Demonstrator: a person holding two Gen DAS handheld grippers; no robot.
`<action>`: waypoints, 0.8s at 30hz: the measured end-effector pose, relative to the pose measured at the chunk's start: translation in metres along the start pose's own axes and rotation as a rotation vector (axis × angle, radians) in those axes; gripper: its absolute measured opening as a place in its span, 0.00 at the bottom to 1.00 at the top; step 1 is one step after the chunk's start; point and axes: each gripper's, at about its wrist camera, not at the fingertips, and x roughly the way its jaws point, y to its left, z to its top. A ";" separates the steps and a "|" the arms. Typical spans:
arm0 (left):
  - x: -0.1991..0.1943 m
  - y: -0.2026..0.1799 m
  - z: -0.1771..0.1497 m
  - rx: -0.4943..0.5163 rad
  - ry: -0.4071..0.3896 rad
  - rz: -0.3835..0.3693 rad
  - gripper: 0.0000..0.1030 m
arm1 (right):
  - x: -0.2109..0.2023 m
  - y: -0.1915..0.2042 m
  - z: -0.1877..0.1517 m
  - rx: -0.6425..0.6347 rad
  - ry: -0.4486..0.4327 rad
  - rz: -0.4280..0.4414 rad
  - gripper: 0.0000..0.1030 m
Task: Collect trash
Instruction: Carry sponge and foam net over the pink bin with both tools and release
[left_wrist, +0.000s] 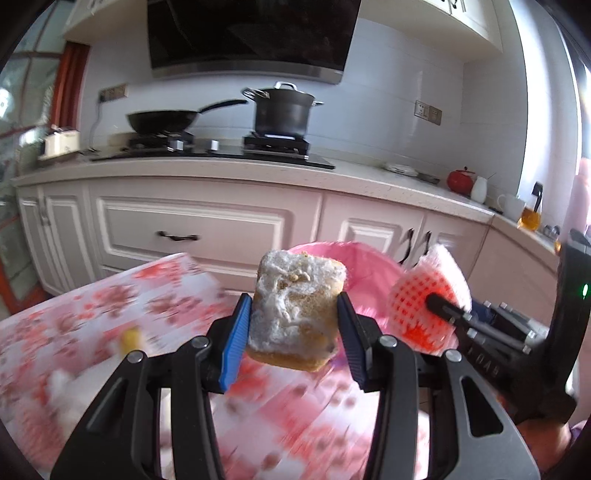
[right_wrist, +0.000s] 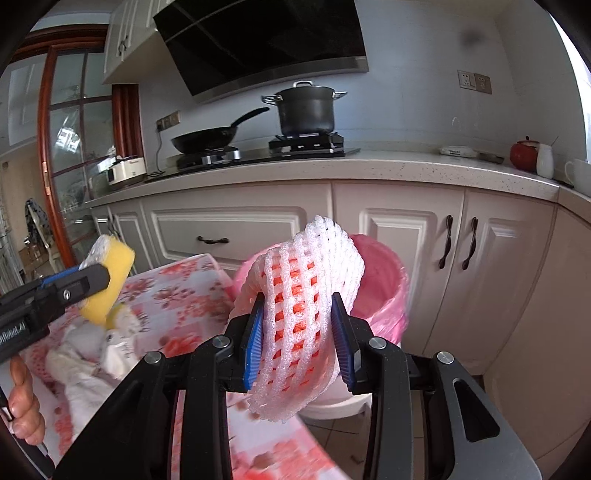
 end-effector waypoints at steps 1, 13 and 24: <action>0.015 -0.003 0.008 -0.007 0.006 -0.014 0.44 | 0.010 -0.007 0.004 0.000 0.007 -0.012 0.34; 0.156 -0.020 0.048 -0.041 0.122 -0.024 0.44 | 0.095 -0.054 0.037 -0.008 0.056 -0.023 0.34; 0.193 -0.026 0.037 -0.070 0.161 -0.012 0.56 | 0.117 -0.065 0.030 -0.038 0.073 -0.016 0.64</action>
